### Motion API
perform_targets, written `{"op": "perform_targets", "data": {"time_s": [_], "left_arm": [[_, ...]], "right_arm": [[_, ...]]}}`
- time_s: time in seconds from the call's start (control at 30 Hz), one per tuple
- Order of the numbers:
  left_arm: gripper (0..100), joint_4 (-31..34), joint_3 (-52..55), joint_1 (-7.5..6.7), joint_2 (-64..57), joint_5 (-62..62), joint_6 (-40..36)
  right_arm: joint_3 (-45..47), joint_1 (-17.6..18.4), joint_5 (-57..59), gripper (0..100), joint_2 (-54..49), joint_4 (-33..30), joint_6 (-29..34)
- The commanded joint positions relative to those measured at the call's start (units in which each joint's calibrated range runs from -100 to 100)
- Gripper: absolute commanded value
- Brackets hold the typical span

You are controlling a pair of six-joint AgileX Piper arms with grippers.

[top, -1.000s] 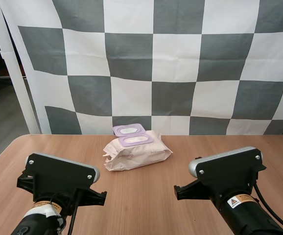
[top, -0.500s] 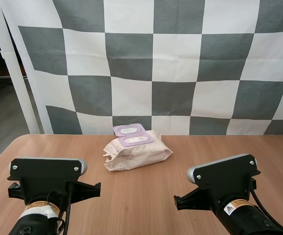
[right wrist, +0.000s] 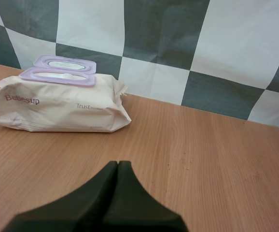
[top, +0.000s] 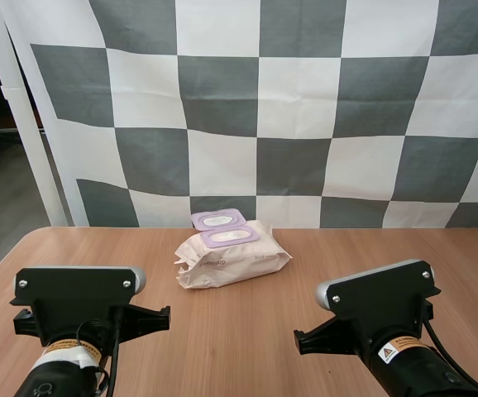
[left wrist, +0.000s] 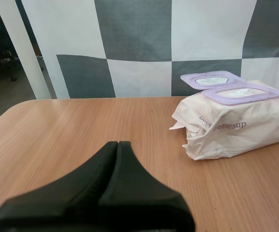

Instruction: Open the wet wipes lid

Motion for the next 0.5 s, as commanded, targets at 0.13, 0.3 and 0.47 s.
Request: {"op": "perform_targets", "data": {"time_s": [0.13,0.3,0.47], "left_arm": [[0,0.05,0.0,-0.04,0.0,-0.06,0.06],[0,0.05,0.0,-0.04,0.0,-0.06,0.06],[0,0.05,0.0,-0.04,0.0,-0.06,0.06]], "right_arm": [[0.0,-0.05,-0.01,0,0.0,1.42,-0.01],[0.0,-0.05,-0.01,0,0.0,1.42,-0.01],[0.0,-0.05,-0.01,0,0.0,1.42,-0.01]]}}
